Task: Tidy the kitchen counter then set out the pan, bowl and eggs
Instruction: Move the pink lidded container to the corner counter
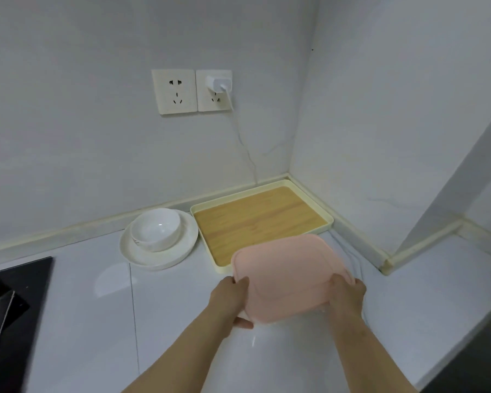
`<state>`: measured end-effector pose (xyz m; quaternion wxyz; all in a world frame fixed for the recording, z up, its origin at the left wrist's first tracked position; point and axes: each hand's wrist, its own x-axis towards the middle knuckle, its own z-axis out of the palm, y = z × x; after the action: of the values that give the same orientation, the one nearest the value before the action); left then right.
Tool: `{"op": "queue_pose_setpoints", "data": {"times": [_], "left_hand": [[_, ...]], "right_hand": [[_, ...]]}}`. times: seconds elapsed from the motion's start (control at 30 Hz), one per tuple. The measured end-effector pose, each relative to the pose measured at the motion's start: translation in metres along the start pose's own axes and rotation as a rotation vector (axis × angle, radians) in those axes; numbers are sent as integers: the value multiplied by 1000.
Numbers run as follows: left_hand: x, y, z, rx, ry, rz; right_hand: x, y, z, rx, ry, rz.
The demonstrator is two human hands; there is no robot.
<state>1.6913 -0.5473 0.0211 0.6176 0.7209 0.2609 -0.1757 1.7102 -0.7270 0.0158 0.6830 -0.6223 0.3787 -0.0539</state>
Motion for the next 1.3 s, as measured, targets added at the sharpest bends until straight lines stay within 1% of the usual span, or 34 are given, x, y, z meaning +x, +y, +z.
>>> {"op": "queue_pose_setpoints", "data": {"times": [0.17, 0.43, 0.83, 1.1, 1.2, 1.3], "left_hand": [[14, 26, 53, -80, -34, -25], [29, 45, 100, -194, -43, -77], [36, 53, 109, -247, -59, -77], [34, 54, 108, -263, -56, -91], [32, 56, 107, -295, -72, -115], [31, 56, 102, -312, -125, -137]], "right_hand": [[20, -5, -5, 91, 94, -26], [34, -4, -2, 170, -9, 5], [34, -10, -9, 180, -75, -21], [29, -13, -9, 193, -74, -15], [26, -15, -9, 197, -76, 13], [20, -20, -8, 240, -89, 74]]}}
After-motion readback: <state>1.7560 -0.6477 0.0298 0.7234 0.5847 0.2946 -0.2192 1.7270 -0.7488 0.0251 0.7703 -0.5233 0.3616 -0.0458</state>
